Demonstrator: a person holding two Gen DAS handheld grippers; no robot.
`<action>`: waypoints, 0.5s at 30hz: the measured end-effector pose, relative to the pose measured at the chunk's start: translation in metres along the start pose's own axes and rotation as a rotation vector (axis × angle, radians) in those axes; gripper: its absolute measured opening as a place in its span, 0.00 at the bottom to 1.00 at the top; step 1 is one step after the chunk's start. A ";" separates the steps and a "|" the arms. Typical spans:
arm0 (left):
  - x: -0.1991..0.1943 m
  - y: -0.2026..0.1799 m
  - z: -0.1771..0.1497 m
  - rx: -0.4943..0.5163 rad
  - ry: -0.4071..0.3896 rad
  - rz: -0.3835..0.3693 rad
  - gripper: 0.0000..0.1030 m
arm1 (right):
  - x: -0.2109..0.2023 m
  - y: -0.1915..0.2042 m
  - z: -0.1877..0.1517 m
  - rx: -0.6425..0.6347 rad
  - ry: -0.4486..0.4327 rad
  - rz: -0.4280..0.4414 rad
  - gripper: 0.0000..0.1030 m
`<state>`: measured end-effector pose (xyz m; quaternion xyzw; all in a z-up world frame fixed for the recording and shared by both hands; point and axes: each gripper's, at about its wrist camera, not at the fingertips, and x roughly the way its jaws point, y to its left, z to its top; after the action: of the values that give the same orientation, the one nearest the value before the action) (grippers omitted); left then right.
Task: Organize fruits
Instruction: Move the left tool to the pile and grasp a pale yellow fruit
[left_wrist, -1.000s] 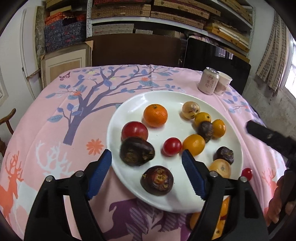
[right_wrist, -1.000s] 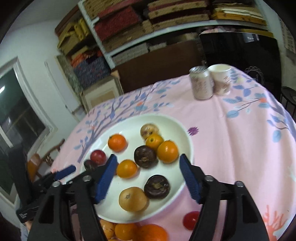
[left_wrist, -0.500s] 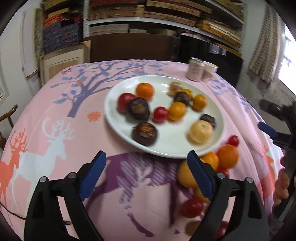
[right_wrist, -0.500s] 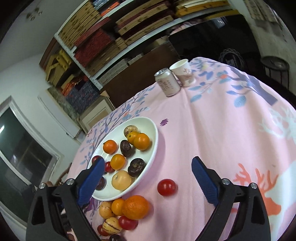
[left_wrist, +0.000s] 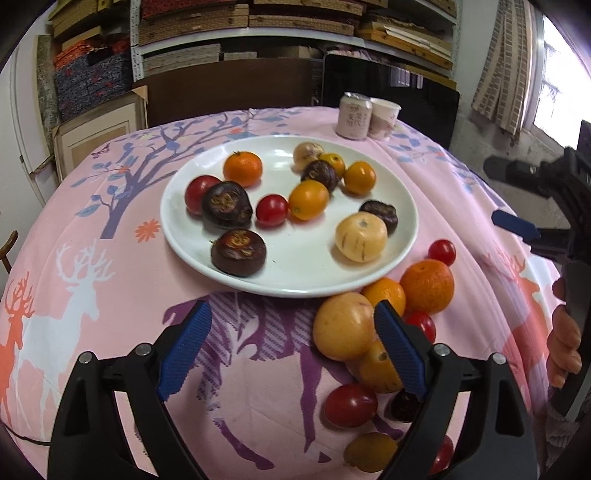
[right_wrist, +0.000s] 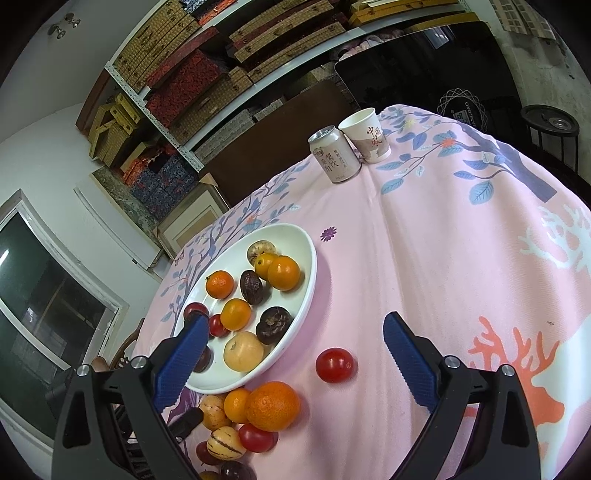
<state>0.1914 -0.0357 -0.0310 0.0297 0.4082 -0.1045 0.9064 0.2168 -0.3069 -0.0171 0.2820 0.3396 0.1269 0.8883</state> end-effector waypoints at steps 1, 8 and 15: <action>0.001 -0.001 0.000 0.005 0.005 0.002 0.85 | 0.000 0.000 0.000 0.001 0.000 0.000 0.94; 0.002 0.005 -0.003 0.008 0.008 0.049 0.94 | 0.002 -0.002 -0.001 0.005 0.013 0.002 0.94; -0.025 0.070 -0.021 -0.191 -0.023 0.224 0.93 | 0.000 -0.006 0.000 0.044 0.027 0.046 0.94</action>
<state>0.1750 0.0402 -0.0289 -0.0124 0.3999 0.0361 0.9157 0.2174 -0.3115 -0.0205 0.3075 0.3479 0.1436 0.8739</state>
